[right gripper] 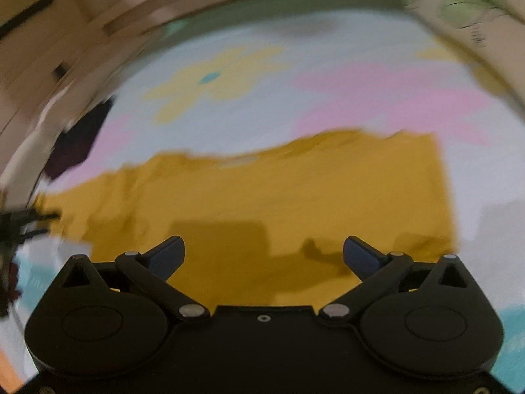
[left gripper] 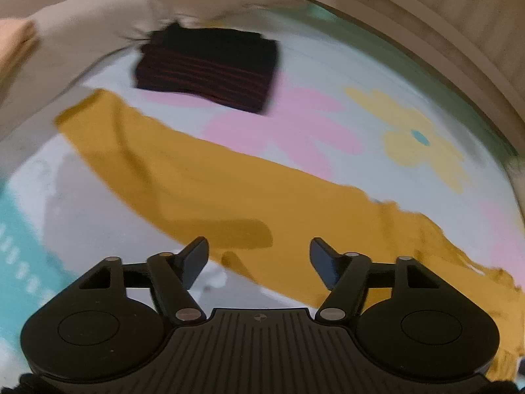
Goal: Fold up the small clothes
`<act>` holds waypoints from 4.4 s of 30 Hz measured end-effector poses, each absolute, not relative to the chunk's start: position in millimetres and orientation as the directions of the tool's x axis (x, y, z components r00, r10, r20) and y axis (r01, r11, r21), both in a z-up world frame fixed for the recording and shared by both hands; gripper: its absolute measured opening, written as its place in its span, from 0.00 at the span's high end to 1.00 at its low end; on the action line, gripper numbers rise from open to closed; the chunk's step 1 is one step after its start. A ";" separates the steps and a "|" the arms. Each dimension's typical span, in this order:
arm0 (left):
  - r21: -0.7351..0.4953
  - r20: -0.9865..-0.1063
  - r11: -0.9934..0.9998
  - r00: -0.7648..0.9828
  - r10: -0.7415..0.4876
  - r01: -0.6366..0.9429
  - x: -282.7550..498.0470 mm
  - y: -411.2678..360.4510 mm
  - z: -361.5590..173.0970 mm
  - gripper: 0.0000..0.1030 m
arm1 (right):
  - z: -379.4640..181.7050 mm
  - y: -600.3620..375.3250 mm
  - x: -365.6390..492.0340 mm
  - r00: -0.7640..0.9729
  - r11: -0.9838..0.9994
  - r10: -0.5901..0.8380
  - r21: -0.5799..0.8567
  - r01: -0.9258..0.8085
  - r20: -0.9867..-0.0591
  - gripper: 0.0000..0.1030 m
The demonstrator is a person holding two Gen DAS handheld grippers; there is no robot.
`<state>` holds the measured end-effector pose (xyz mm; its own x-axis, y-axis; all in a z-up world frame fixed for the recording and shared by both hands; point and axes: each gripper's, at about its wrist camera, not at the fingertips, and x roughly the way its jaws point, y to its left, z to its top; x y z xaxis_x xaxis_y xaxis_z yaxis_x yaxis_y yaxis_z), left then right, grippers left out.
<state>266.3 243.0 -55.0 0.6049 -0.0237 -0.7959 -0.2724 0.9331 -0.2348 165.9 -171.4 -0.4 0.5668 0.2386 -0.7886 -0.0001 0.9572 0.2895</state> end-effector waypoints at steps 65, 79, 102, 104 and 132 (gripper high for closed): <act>-0.324 -0.549 0.934 0.773 -0.317 0.153 272.2 49.6 49.1 0.95 | 24.7 -196.9 166.0 0.705 0.939 0.254 0.343 -0.016 -0.662 0.00; -0.235 -0.688 0.884 0.573 -0.445 0.405 260.3 -98.1 -30.1 0.88 | 15.7 -274.8 154.9 0.733 0.886 0.158 0.423 0.191 -0.661 0.00; -0.073 -0.823 0.982 0.546 -0.157 0.174 287.1 50.4 -72.9 0.60 | -24.8 -242.7 191.2 0.653 0.833 0.328 0.535 0.142 -0.683 0.01; -0.081 -0.834 0.984 0.530 -0.153 0.157 289.1 62.5 -79.2 0.60 | -29.9 -239.3 194.8 0.642 0.832 0.329 0.535 0.150 -0.692 0.01; 0.063 -0.758 0.993 0.643 0.111 -0.096 290.7 117.0 -43.0 0.43 | -39.8 -210.8 209.8 0.593 0.862 0.318 0.486 0.143 -0.740 0.83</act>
<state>290.7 117.0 -43.0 0.6434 0.1107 -0.7575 -0.0962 0.9933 0.0634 209.8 -210.8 -39.8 0.5931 0.3184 -0.7395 0.1429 0.8623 0.4858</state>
